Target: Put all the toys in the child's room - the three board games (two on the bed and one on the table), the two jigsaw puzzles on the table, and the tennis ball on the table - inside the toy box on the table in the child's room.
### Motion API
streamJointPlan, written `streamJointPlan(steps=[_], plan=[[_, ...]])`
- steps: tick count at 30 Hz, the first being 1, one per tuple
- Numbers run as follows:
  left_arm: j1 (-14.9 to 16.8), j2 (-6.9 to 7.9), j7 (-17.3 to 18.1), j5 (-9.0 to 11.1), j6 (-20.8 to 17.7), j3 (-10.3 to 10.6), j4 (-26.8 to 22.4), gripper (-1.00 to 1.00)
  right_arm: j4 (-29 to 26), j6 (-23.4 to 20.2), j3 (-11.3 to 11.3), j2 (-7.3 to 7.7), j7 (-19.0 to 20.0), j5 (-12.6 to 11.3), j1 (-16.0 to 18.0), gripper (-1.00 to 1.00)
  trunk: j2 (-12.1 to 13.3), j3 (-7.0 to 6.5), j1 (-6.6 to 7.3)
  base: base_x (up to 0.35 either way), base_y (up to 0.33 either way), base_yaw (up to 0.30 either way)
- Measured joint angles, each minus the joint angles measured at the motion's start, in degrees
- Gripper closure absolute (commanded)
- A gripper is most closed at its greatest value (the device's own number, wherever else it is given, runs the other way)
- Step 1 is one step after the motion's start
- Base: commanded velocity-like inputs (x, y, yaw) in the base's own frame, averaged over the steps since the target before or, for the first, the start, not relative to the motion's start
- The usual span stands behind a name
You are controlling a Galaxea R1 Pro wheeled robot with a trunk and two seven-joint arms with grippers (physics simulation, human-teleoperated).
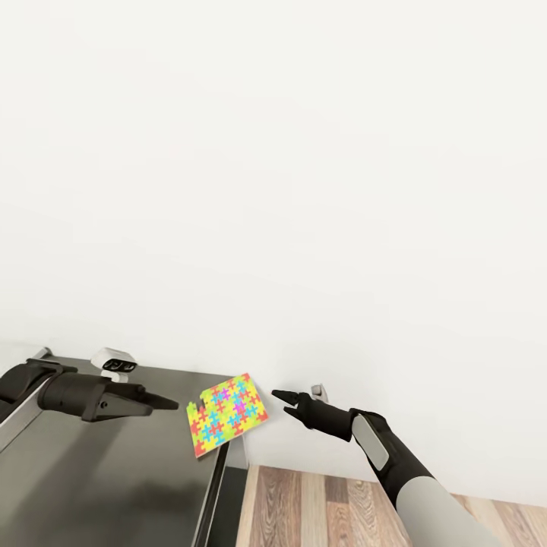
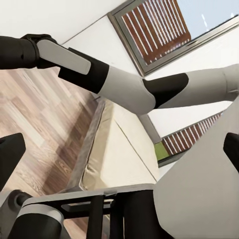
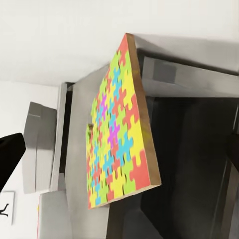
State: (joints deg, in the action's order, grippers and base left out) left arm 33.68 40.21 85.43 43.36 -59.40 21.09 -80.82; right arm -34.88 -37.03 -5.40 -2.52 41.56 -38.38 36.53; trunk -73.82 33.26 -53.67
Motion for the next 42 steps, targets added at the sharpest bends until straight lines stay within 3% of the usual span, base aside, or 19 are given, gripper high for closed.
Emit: streamJointPlan(steps=[8,16,21,38,42], plan=[[-0.01,0.04,0.0,0.36,0.0,-0.05,-0.29,-1.0,0.0,-0.03,0.0,-0.03,-0.07,0.0,0.0,-1.0,0.0,0.0,0.0,0.006,0.0,0.0],[-0.01,0.15,-0.08,2.69,0.02,-0.06,-0.3,-1.0,0.08,-0.03,0.08,-0.12,-0.13,0.0,0.0,-1.0,0.0,0.0,0.0,0.0,0.0,0.0],[-0.02,0.15,-0.09,2.86,0.0,-0.07,-0.3,-1.0,0.09,-0.03,0.08,-0.19,-0.13,0.01,0.0,-1.0,-1.59,0.71,-0.88,0.0,0.0,0.0],[-0.01,0.24,-0.09,2.99,0.05,-0.07,-0.29,-1.0,0.09,-0.03,0.05,-0.47,-0.25,0.03,0.01,-1.0,-1.6,0.72,-0.88,0.0,0.0,0.0],[-0.01,0.26,-0.07,3.12,0.03,-0.08,-0.24,-1.0,0.09,-0.03,0.06,-0.47,-0.25,0.01,0.02,-1.0,-2.81,1.26,-1.54,0.0,0.0,0.0]])
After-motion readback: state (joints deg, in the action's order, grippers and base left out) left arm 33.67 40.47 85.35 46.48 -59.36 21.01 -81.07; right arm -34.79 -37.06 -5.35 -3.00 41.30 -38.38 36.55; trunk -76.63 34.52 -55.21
